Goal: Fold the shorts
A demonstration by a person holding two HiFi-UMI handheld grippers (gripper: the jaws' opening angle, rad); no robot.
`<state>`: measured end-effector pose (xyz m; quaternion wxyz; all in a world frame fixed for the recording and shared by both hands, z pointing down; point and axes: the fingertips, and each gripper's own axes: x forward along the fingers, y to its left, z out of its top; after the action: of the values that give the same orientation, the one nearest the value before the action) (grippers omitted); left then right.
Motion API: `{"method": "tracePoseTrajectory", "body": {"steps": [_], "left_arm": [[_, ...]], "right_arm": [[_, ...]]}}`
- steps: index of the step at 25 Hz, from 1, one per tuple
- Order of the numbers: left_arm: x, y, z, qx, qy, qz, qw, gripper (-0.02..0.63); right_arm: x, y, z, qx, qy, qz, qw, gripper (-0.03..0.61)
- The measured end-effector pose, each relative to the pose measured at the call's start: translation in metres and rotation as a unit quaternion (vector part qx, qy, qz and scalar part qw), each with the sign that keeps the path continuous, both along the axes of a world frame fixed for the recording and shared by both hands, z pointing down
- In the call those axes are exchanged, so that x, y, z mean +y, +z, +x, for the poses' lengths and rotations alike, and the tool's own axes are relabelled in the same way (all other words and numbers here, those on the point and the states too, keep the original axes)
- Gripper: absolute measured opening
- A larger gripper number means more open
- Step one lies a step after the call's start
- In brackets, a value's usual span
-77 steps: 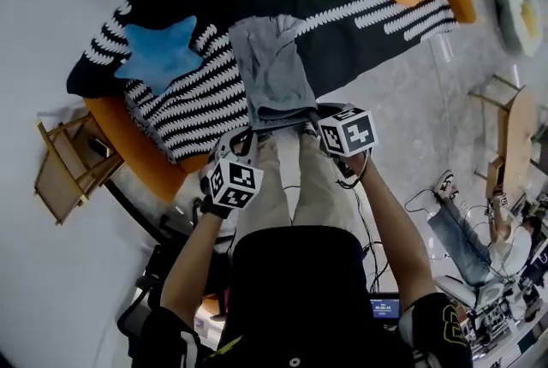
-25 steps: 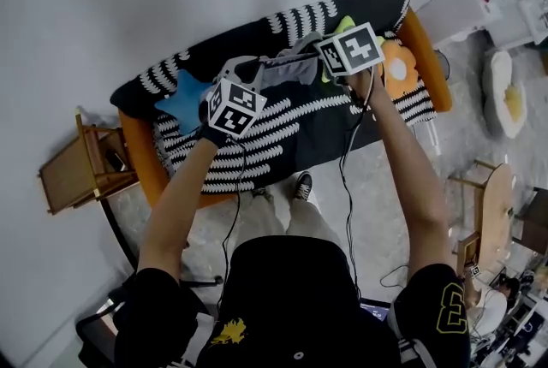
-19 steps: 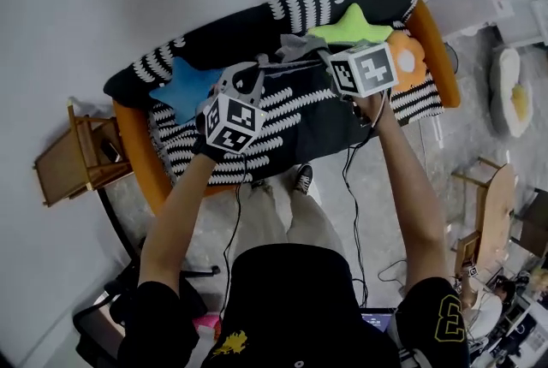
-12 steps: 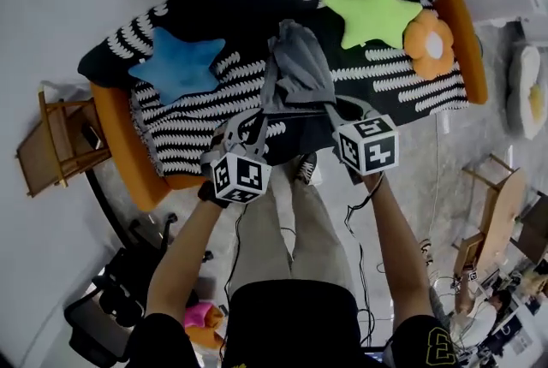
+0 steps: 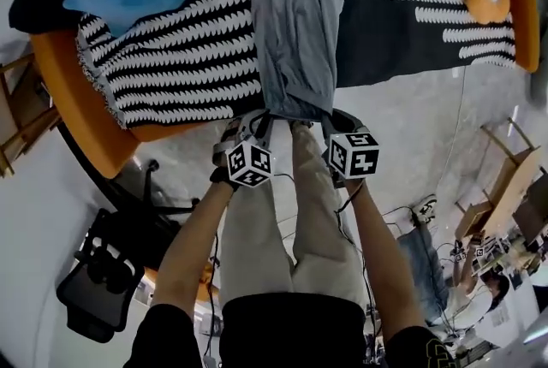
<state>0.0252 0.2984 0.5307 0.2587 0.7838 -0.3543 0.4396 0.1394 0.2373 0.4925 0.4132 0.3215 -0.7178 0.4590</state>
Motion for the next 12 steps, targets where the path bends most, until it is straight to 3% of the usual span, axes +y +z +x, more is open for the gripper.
{"method": "tracePoseTrajectory", "body": {"steps": [3, 6, 12], "left_arm": [[0.016, 0.021, -0.004, 0.046, -0.042, -0.071, 0.9956, 0.11], [0.0, 0.002, -0.007, 0.074, -0.063, -0.074, 0.9925, 0.251], [-0.056, -0.015, 0.034, 0.08, -0.01, -0.032, 0.9962, 0.25]], "right_arm": [[0.011, 0.011, -0.005, -0.006, 0.009, -0.007, 1.0, 0.043], [0.015, 0.0, -0.008, -0.011, 0.019, -0.014, 1.0, 0.044], [0.0, -0.022, -0.016, -0.044, 0.063, -0.016, 0.997, 0.043]]}}
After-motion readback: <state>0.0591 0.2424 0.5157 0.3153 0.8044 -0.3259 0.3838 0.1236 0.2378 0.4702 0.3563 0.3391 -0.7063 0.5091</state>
